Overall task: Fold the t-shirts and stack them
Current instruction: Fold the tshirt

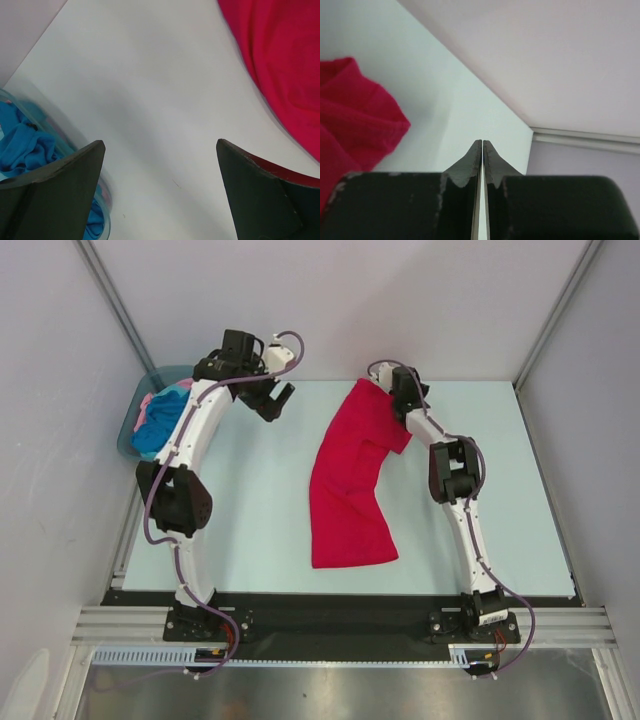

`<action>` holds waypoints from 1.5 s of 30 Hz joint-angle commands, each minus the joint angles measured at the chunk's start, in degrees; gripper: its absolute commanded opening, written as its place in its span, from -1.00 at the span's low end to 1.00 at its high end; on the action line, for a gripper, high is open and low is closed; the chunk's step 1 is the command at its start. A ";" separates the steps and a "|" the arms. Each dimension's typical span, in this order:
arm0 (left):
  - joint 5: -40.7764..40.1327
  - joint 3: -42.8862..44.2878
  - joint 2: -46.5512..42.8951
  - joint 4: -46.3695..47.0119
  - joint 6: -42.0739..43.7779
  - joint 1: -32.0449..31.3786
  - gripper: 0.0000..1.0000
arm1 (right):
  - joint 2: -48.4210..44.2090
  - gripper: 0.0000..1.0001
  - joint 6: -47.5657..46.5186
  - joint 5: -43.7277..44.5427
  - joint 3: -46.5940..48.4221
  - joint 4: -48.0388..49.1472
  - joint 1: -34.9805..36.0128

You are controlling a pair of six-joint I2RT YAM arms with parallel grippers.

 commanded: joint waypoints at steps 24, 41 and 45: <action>1.04 -0.18 -1.82 3.42 1.45 -1.58 0.99 | -13.91 -1.00 16.41 -46.32 2.25 -66.62 1.53; 0.68 -0.27 -1.64 3.42 1.09 -1.75 1.00 | -14.43 -1.00 14.66 -44.30 3.22 -63.81 1.79; 0.86 0.25 -0.94 3.42 0.57 -2.02 1.00 | -14.43 -1.00 15.00 -43.68 3.31 -62.75 2.41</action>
